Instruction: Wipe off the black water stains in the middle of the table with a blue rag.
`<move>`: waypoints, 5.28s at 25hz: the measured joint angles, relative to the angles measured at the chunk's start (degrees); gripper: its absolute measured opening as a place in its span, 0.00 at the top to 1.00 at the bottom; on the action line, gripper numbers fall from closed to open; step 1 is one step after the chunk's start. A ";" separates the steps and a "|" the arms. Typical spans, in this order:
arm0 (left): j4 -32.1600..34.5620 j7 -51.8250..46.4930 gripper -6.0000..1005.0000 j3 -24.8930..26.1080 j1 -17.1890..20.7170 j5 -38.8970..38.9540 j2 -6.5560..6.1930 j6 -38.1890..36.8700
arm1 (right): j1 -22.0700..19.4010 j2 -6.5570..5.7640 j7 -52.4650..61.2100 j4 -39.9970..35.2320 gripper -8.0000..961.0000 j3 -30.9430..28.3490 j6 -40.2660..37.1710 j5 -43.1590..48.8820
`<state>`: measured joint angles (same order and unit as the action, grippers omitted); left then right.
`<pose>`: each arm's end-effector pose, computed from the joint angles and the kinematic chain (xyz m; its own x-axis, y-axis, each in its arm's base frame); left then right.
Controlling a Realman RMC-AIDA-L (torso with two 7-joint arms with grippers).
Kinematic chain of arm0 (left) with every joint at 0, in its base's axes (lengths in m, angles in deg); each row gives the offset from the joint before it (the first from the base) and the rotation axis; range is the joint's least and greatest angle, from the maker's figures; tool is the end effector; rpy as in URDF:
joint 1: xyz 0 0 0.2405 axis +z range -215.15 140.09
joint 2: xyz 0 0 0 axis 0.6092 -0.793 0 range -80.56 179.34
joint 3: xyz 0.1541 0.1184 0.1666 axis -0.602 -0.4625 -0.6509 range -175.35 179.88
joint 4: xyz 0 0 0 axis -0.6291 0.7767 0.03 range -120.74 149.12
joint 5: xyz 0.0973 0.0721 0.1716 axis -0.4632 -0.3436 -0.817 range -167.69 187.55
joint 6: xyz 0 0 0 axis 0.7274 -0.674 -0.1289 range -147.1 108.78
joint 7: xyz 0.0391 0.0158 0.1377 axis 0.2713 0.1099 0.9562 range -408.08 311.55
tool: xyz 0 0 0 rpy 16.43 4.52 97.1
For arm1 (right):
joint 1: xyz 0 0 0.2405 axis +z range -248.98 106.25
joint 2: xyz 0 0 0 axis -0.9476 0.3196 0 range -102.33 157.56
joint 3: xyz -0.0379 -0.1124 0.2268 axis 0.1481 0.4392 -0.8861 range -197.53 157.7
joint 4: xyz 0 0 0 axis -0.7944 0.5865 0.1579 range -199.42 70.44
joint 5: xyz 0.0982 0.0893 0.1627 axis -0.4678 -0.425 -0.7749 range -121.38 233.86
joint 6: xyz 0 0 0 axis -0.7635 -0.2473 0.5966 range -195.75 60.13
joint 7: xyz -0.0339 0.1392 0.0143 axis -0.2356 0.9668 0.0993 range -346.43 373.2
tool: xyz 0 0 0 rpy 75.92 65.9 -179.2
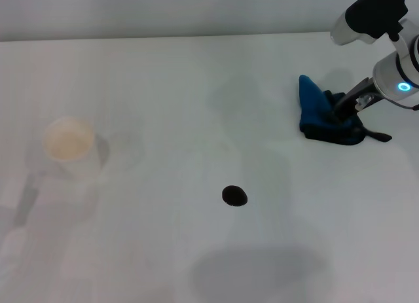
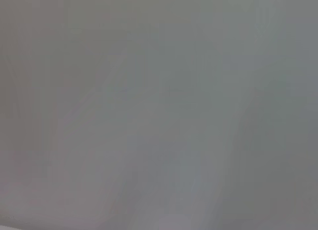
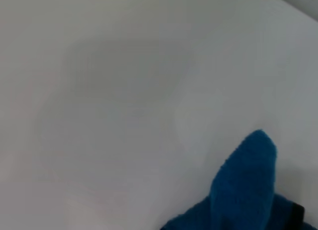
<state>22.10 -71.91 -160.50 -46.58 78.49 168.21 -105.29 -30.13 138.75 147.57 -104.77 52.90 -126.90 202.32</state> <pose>-0.3611 0.2116 -0.0184 0.5061 -0.0252 0.8621 0.8435 -0.1940 -0.5008 0.2888 0.4140 0.0137 0.6804 -0.7258 0.1010 -0.5390 -0.5891 -0.6020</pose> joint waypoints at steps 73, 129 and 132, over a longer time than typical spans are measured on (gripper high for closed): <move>-0.09 -1.07 0.13 0.70 -1.49 3.69 -0.08 -0.16 | -9.80 4.37 -18.05 -9.54 0.89 20.83 -9.10 -30.35; -1.67 -2.99 0.13 0.70 -3.74 4.48 -0.08 -0.45 | -4.35 3.31 -19.04 -3.11 0.73 7.56 4.49 -17.66; -1.67 -3.00 0.13 0.70 -3.82 4.52 -0.08 -0.45 | -5.16 3.91 -19.47 -4.84 0.72 7.38 4.75 -17.62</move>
<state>20.42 -74.90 -159.80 -50.40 83.00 168.13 -105.74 -35.29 142.67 128.10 -109.61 60.28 -122.16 184.70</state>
